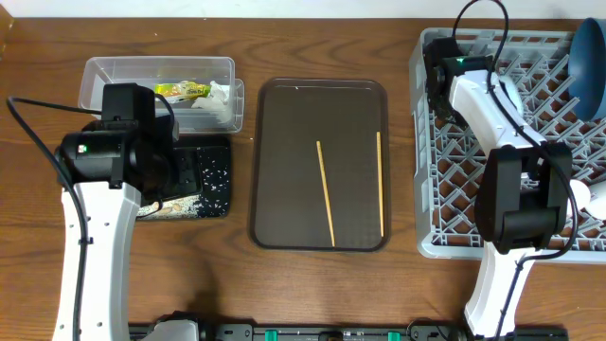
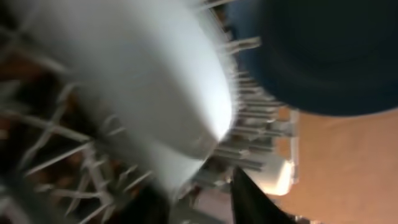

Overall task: Sort waste into correct bins and load items into the dishwasher rack
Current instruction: 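Lift the light-blue bowl and place it in the dish rack, then reach the left gripper to the left chopstick on the brown tray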

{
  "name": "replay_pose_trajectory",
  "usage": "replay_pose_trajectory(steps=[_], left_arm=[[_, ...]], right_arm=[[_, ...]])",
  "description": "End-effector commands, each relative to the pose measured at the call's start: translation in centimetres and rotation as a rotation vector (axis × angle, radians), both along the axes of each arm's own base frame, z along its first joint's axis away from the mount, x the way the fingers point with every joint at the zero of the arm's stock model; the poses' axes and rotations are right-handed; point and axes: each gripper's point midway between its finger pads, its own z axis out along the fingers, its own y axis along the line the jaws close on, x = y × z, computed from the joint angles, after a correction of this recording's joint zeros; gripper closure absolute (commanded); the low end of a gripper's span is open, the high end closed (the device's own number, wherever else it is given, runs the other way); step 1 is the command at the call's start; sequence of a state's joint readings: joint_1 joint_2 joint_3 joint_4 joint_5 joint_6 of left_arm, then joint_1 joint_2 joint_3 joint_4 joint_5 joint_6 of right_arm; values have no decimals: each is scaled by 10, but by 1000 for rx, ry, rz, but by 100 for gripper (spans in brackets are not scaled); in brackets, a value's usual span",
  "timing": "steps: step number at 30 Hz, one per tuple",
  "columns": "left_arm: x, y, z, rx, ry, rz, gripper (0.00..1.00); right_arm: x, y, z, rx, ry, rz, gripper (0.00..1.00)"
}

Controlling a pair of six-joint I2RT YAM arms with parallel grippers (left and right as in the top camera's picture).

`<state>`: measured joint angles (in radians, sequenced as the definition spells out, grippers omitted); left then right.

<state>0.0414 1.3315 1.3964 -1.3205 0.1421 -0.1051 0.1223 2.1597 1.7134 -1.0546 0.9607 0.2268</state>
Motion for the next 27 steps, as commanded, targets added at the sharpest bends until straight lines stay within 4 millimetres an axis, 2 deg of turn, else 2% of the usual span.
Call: replay_pose_trajectory(steps=[1, 3, 5, 7, 10, 12, 15, 18, 21, 27], left_arm=[[-1, 4, -1, 14, 8, 13, 37], [-1, 4, -1, 14, 8, 13, 37], [-1, 4, -1, 14, 8, 13, 37], [-1, 4, -1, 14, 8, 13, 31], [0, 3, -1, 9, 4, 12, 29], [3, -5, 0, -33, -7, 2, 29], [10, -18, 3, -93, -37, -26, 29], [20, -29, 4, -108, -66, -30, 29], [31, -44, 3, -116, -94, -62, 28], [53, -85, -10, -137, -105, -144, 29]], right_arm=[[0, 16, 12, 140, -59, 14, 53], [0, 21, 31, 189, -115, 24, 48], [-1, 27, 48, 247, -165, 38, 37], [-5, 39, 65, 343, -212, 62, 23], [-13, 68, 80, 549, -242, 117, 10], [-21, 93, 84, 703, -224, 163, 6], [-37, 118, 82, 845, -138, 227, 3], [-56, 130, 73, 922, -47, 215, 1], [-72, 132, 69, 939, 16, 189, 1], [-82, 128, 67, 941, 45, 143, 1]])
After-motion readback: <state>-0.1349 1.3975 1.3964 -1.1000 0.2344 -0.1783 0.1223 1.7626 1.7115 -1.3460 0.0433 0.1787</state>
